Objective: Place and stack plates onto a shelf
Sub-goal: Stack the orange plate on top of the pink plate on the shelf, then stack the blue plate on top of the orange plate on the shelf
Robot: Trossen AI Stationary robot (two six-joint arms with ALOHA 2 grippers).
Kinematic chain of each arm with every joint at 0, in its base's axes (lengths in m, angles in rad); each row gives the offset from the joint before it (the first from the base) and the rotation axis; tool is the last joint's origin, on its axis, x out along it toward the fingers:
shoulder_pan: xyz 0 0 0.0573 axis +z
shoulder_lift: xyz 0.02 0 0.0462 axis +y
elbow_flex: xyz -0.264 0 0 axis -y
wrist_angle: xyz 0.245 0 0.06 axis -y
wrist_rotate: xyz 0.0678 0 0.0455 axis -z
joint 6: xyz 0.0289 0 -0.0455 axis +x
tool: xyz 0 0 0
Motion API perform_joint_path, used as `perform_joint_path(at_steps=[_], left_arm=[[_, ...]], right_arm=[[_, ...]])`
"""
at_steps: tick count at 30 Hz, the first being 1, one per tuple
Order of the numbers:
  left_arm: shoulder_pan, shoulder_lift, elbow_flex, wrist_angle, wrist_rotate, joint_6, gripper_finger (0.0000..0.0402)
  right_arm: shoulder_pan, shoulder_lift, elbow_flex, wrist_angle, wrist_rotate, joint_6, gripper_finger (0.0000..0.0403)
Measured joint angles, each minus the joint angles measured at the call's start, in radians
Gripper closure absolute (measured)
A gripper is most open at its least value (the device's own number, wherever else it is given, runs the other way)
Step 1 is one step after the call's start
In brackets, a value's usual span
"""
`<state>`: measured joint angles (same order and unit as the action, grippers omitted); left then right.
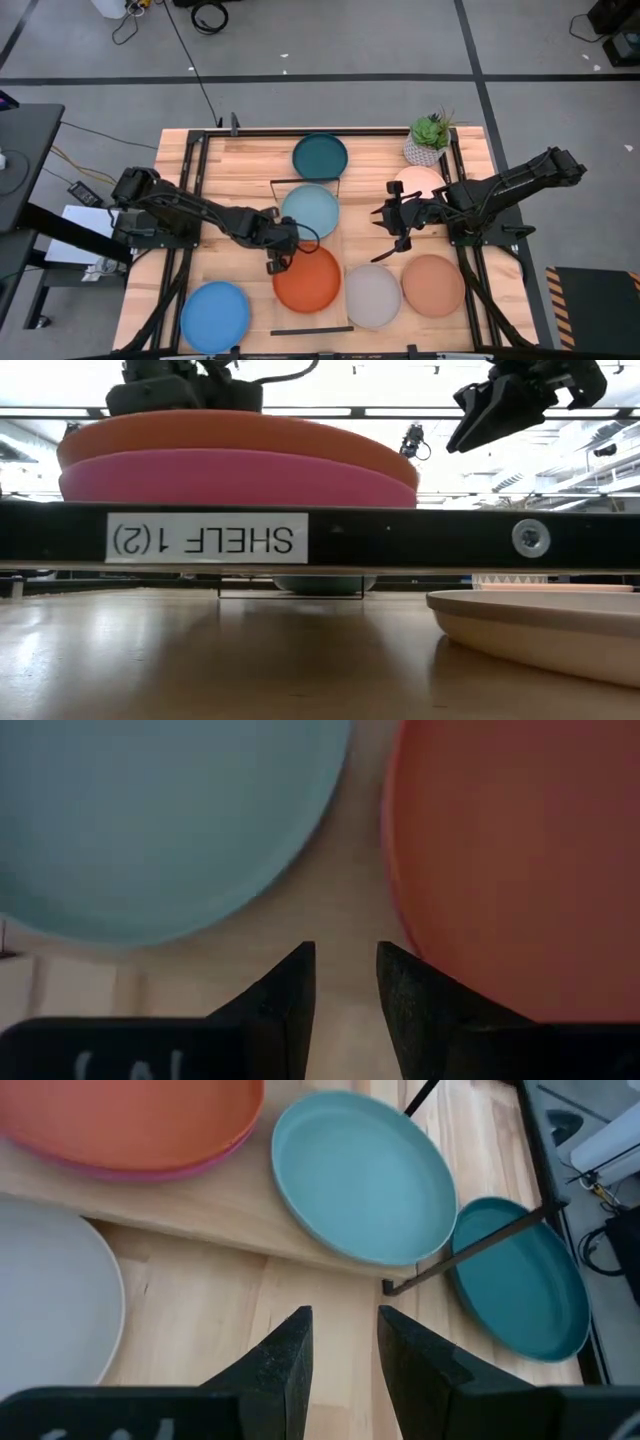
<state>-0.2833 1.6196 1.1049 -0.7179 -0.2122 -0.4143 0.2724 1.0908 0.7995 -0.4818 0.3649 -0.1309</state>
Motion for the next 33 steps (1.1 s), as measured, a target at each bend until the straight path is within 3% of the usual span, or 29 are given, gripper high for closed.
perform_joint_path(at_steps=[5, 9, 13, 17, 23, 29, 33], left_arm=[[-0.026, -0.030, 0.000, 0.020, 0.006, 0.030, 0.0285], [-0.050, -0.108, 0.002, -0.107, 0.050, -0.068, 0.0285], [-0.158, -0.154, 0.002, -0.277, 0.157, -0.147, 0.0285], [-0.289, -0.139, 0.000, -0.402, 0.144, -0.217, 0.0285], [-0.357, -0.078, 0.000, -0.402, 0.160, -0.328, 0.0298], [-0.357, -0.042, 0.000, -0.312, 0.195, -0.303, 0.0335], [-0.365, -0.035, -0.027, -0.253, 0.180, -0.322, 0.0339]], right_arm=[[0.000, 0.000, 0.000, -0.003, 0.000, 0.000, 0.0282], [0.000, 0.001, 0.000, -0.012, 0.000, 0.014, 0.0282], [0.005, 0.001, 0.000, -0.025, 0.000, 0.022, 0.0282], [0.005, 0.001, 0.000, -0.025, 0.000, 0.022, 0.0282], [0.005, 0.001, 0.000, 0.011, 0.000, 0.017, 0.0282], [0.005, 0.002, 0.000, 0.019, -0.019, 0.001, 0.0282], [0.005, 0.002, 0.000, 0.017, -0.019, -0.003, 0.0282]])
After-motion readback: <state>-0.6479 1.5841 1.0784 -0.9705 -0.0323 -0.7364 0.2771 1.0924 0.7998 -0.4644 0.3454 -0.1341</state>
